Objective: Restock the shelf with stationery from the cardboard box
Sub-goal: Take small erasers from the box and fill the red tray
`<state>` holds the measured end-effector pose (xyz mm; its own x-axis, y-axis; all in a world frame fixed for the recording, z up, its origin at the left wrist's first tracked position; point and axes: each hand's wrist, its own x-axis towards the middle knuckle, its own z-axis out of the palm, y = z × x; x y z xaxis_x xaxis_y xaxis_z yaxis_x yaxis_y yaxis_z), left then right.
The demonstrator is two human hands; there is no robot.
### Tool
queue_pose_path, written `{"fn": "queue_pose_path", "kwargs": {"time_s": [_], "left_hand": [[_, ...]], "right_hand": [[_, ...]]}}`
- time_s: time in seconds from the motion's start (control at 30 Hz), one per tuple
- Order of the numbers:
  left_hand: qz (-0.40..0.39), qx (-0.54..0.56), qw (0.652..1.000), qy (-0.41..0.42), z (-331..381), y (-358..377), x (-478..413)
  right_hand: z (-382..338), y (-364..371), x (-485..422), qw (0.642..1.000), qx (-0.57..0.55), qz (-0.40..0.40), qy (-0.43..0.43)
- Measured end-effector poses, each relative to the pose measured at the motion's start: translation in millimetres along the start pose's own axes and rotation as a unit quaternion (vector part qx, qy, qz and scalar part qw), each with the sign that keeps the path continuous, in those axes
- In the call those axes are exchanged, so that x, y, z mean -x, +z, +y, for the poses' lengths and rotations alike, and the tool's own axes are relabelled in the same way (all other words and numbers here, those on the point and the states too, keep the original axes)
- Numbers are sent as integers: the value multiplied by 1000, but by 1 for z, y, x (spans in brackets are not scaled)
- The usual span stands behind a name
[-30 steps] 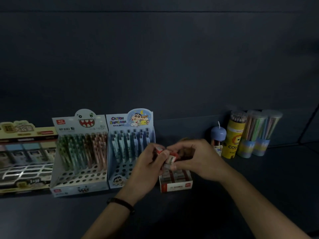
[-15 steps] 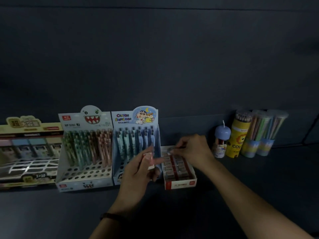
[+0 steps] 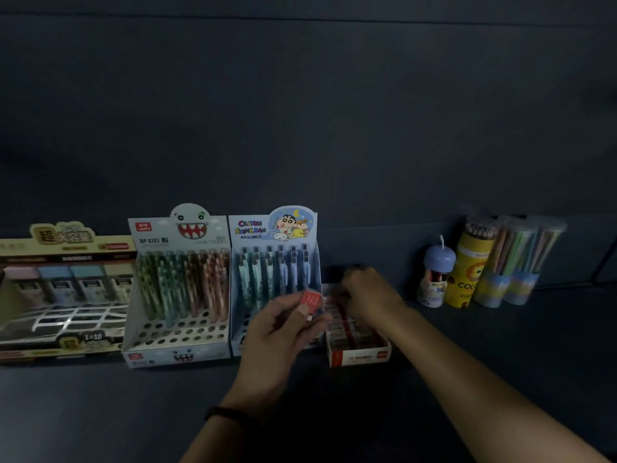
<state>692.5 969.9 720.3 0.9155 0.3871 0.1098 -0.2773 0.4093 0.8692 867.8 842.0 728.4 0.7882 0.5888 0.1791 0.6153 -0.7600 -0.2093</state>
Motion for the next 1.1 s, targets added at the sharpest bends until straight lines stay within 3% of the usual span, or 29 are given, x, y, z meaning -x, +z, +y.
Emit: {"fn": "queue_pose_path", "kwargs": {"time_s": [0.07,0.17,0.23,0.3,0.47,0.63,0.77,0.87,0.97,1.1], "left_hand": [[-12,64,998,-23,2,0,2],[-49,102,993,-29,0,-1,1],[-51,51,997,-4,-3,0,-1],[-43,-33,998,40,-4,2,-1],[-34,-202,966,156,1,2,3],[-2,-268,945,186,-8,2,1],[-4,-434,862,261,-18,0,1],[-49,-504,817,276,-20,-2,3],[-87,-530,812,229,-20,-3,4],[-126,-520,818,211,-22,-4,3]], "right_hand": [[0,-13,7,999,-46,9,-3],[-9,-43,31,965,-248,83,21],[-18,-59,50,924,-373,79,19],[-27,-68,66,906,-422,24,-14],[-16,-67,68,919,-391,-16,-51],[-2,-61,65,921,-382,-34,-73],[29,-63,45,967,-244,75,-21],[37,-57,25,988,-141,59,-1],[34,-41,9,998,-65,4,-7],[32,-23,-2,1000,-20,-7,-14]]}}
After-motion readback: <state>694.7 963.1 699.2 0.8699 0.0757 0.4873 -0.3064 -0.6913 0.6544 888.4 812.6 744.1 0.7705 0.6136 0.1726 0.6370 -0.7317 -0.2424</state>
